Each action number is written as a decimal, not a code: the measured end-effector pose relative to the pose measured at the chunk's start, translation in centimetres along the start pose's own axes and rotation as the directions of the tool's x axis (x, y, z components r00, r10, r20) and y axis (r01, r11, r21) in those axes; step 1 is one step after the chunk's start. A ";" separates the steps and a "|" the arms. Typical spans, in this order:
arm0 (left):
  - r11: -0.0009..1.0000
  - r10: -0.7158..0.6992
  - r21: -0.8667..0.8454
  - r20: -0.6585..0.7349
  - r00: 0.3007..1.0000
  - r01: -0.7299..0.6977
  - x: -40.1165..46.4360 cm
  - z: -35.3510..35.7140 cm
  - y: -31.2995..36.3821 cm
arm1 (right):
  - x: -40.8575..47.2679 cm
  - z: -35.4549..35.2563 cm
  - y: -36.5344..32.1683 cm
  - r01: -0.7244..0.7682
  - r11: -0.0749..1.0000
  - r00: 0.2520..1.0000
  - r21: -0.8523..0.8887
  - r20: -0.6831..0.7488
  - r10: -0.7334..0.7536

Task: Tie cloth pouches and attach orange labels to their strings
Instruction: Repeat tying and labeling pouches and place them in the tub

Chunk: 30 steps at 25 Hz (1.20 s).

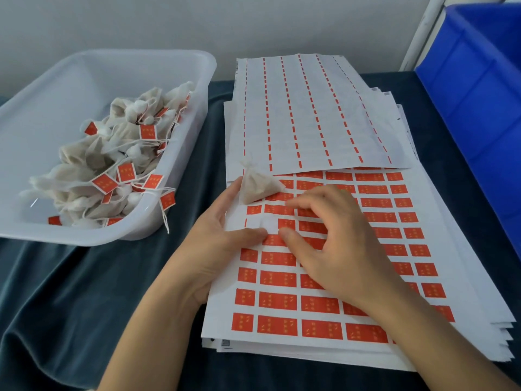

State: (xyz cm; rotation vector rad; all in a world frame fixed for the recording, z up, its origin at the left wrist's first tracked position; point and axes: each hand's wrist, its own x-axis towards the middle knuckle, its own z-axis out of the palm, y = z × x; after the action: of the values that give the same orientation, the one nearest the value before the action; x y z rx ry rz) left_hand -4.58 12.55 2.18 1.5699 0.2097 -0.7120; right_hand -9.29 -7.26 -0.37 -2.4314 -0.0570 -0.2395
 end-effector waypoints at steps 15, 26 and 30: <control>0.985 0.111 -0.123 -0.059 0.992 -0.117 -0.7 1.2 -0.3 | -0.1 0.7 -4.1 -0.143 0.985 0.965 -0.097 -0.235 0.117; 0.984 0.175 -0.004 -0.167 0.970 -0.178 -1.0 1.8 -0.5 | 0.2 0.3 -4.8 -0.128 0.978 0.964 -0.164 -0.253 0.084; 0.983 0.179 -0.008 -0.164 0.970 -0.183 -1.0 1.8 -0.5 | 0.3 0.1 -4.9 -0.125 0.974 0.965 -0.191 -0.253 0.074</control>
State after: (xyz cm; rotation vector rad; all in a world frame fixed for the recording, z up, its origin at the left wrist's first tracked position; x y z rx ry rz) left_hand -6.20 11.14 2.38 1.6027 0.1915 -0.4381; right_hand -9.51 -3.46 2.64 -2.5809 0.2099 -0.5202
